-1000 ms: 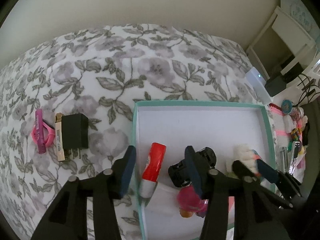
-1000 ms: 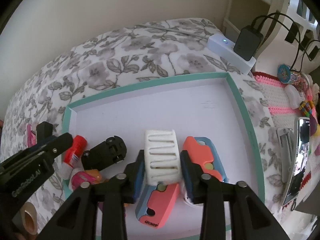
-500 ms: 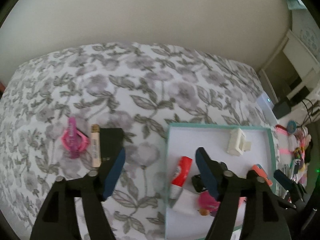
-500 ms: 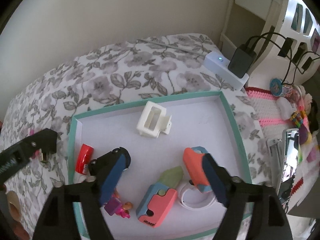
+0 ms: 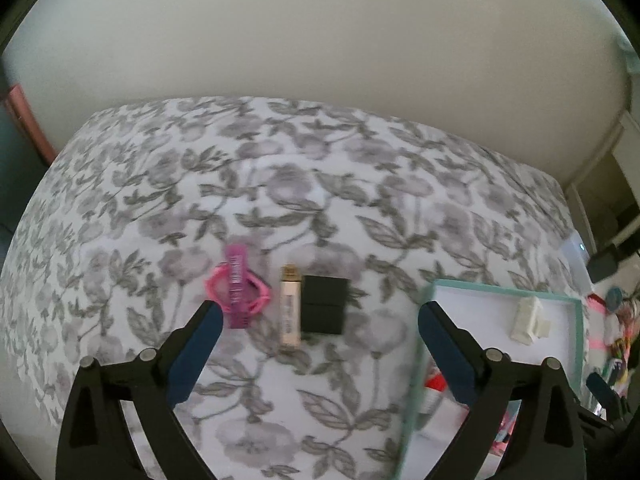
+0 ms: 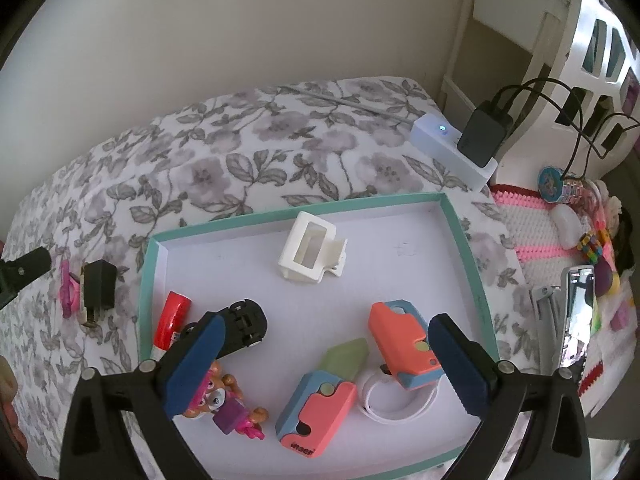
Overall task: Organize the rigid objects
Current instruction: 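Lower the holder and glue stick into the tray and open both tools, then lift both open tools out of the tray toward the items on the bed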
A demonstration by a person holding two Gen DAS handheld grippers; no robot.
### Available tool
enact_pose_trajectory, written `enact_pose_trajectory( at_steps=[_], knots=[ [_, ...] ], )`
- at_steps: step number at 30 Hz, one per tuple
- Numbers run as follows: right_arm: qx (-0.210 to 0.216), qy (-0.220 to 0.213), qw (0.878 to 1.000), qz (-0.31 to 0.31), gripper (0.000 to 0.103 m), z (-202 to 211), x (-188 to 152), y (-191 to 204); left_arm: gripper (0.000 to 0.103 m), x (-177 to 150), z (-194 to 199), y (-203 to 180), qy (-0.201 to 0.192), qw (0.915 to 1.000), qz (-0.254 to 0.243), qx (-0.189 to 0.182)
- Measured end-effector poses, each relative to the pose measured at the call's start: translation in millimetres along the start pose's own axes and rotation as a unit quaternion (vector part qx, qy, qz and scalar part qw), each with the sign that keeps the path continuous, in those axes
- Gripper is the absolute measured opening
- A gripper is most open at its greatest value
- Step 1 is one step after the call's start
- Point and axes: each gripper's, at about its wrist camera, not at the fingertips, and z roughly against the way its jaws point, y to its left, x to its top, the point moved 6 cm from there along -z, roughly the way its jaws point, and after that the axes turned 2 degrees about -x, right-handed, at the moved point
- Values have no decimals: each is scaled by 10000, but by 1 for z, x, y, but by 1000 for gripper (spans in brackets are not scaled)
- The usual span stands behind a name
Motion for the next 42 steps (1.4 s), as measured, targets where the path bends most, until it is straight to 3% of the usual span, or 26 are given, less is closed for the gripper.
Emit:
enact_pose_trajectory(
  at_steps=[9,16,36,42],
  knots=[
    [181,-28,9994,285,103,3,-1,30,98,1,3,73,11,9970,581,513],
    [405,-14,9976,554,103,6,-6,67,98,-1,2,100,45,9954,800,527],
    [1068,-180,9836,1440,103,5,-8,181,98,3,-27,136,340,9907,1309,118],
    [1552,-435,9725,1682,103,9,-6,211,98,6,-40,130,469,9907,1278,-58]
  ],
)
